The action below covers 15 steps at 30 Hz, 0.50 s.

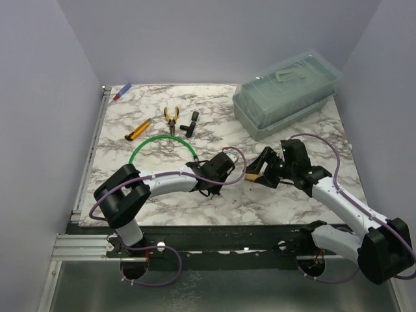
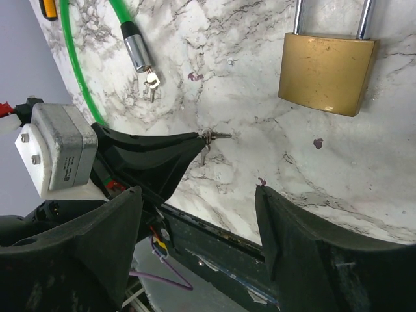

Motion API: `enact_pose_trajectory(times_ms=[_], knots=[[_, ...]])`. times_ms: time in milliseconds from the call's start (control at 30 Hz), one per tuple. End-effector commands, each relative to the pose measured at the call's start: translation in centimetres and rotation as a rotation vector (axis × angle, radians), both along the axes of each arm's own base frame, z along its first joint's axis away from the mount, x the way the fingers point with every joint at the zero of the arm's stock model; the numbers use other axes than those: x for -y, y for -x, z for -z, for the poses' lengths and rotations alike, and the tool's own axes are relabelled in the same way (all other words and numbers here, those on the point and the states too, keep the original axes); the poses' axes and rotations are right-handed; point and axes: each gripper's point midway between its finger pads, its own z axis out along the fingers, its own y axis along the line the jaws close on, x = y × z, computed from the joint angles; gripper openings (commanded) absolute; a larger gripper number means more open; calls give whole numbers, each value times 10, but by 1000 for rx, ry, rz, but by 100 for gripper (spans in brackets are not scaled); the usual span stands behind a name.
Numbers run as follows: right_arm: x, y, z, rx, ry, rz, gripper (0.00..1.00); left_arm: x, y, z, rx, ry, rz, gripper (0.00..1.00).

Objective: Unlock with the key

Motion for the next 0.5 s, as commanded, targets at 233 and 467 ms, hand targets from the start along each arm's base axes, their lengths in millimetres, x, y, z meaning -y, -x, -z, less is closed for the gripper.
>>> enact_pose_trajectory(times_ms=[233, 467], knots=[[-6, 3, 7, -7, -10, -38, 75, 6, 5, -14, -12, 79, -11, 7], [-7, 3, 8, -8, -16, -44, 74, 8, 6, -9, -23, 87, -24, 2]])
